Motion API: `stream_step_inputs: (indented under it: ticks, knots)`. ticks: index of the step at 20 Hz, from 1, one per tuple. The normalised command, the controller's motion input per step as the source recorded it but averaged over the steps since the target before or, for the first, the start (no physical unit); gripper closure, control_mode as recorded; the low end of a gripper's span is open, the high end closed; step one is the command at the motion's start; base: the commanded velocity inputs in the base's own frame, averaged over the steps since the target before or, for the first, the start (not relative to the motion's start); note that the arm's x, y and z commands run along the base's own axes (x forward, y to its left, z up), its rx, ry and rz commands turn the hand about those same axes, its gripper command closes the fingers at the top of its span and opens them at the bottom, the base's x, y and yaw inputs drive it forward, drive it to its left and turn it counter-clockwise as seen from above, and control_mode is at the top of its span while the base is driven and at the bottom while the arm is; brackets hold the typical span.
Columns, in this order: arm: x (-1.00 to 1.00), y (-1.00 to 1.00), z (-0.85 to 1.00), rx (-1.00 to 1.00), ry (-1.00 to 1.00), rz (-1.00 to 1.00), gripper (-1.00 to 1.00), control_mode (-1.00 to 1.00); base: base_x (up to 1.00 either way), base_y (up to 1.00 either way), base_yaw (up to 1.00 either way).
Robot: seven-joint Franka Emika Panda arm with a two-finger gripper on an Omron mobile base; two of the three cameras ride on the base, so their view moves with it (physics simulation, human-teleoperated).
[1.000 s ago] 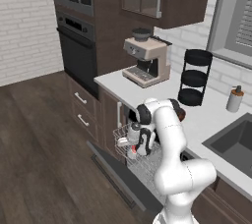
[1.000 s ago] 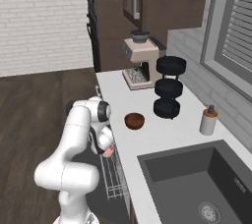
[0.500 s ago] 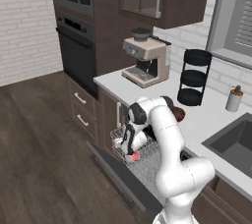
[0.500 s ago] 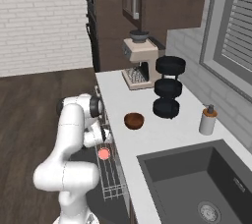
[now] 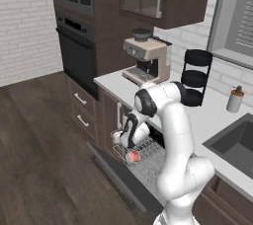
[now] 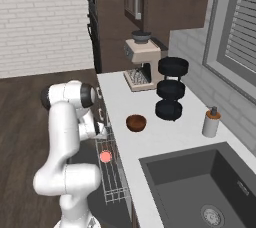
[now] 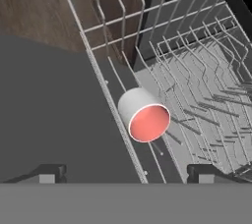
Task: Pick up the cup and bowl from the counter, place them in the dishwasher, and close the dishwasher door.
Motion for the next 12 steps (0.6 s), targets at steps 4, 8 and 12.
stream_step_inputs:
  ticks: [4, 8, 12]
  knots:
    - [-0.71, -0.28, 1.0, 0.0, 0.0, 0.0, -1.0, -1.0, 0.0, 0.0, 0.0]
    - [-0.33, -0.51, 1.0, 0.0, 0.0, 0.0, -1.0, -1.0, 0.0, 0.0, 0.0]
    - [-0.05, -0.52, 1.0, 0.0, 0.01, 0.0, -1.0, -1.0, 0.0, 0.0, 0.0]
